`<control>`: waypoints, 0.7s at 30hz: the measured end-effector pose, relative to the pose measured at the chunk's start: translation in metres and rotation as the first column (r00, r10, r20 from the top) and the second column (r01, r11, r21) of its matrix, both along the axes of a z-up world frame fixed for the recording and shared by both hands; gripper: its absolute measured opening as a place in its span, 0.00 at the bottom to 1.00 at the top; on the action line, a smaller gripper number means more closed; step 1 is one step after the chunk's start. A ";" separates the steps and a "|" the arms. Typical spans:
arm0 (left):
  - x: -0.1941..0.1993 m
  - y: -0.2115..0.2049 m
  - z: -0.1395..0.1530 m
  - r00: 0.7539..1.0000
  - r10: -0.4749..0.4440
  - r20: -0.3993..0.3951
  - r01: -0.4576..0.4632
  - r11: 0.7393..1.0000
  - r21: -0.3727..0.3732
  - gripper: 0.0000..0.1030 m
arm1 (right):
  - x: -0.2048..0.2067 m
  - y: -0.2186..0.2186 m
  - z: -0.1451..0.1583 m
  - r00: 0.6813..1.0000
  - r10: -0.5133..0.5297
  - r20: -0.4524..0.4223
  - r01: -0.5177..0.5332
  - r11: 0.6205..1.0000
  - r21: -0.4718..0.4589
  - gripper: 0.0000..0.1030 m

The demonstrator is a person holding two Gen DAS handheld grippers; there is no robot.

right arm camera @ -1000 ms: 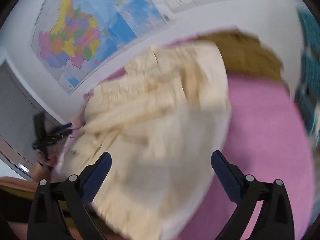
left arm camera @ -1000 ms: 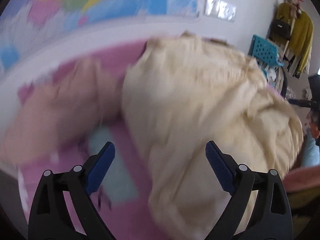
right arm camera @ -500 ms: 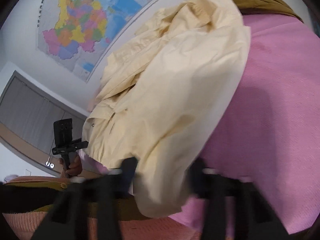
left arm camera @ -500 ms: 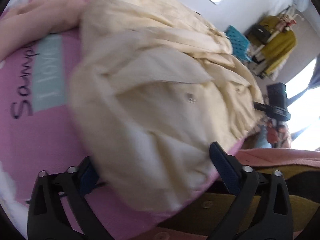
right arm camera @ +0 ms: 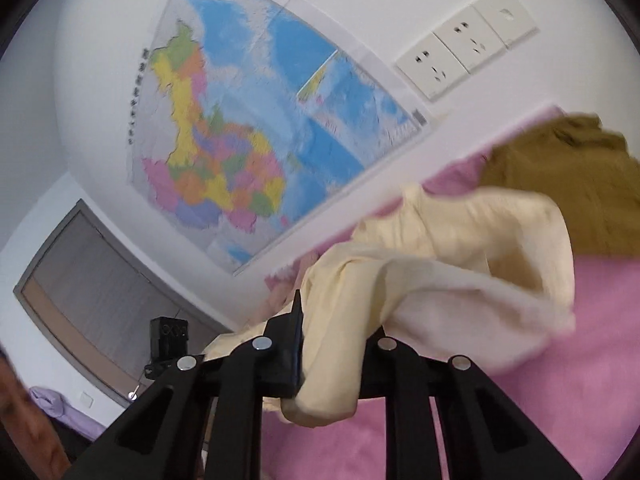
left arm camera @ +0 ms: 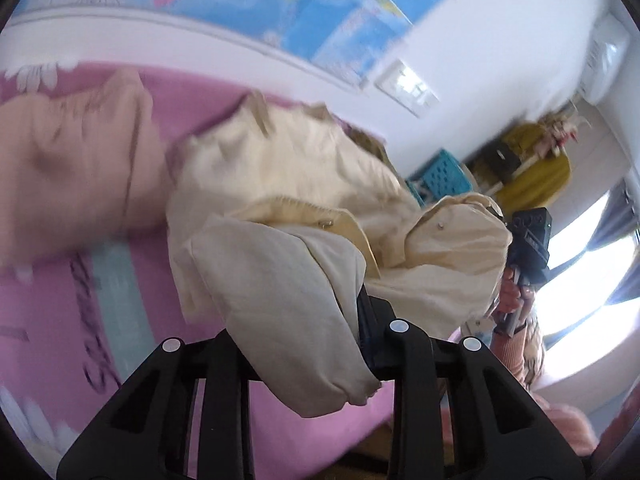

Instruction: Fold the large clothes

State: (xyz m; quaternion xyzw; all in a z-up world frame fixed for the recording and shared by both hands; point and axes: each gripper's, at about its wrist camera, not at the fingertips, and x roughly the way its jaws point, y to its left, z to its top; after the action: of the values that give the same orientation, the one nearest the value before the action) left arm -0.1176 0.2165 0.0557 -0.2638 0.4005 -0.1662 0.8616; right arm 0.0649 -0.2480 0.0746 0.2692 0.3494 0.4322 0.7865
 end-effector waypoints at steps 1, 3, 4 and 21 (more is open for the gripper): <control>0.017 0.007 0.003 1.000 0.013 -0.018 -0.014 1.000 -0.018 0.29 | 0.023 0.007 0.001 0.999 -0.022 -0.032 0.022 1.000 0.003 0.17; 0.045 0.016 0.008 0.998 0.035 -0.048 -0.036 0.999 -0.016 0.30 | 0.061 0.015 -0.004 0.996 -0.042 -0.077 0.042 0.999 0.003 0.17; 0.055 0.021 0.009 0.998 0.040 -0.056 -0.041 0.999 -0.021 0.30 | 0.078 0.018 -0.009 0.991 -0.061 -0.119 0.063 0.998 0.007 0.17; 0.250 0.031 -0.055 0.905 0.262 -0.336 -0.198 0.957 0.211 0.36 | 0.148 0.028 -0.036 0.979 -0.151 -0.141 0.126 0.977 -0.173 0.48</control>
State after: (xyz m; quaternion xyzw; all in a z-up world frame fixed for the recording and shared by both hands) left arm 0.1327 0.2480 0.0006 -0.2600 0.5305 0.0233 0.8065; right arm 0.2125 -0.2195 0.0387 0.2601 0.4231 0.3244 0.8050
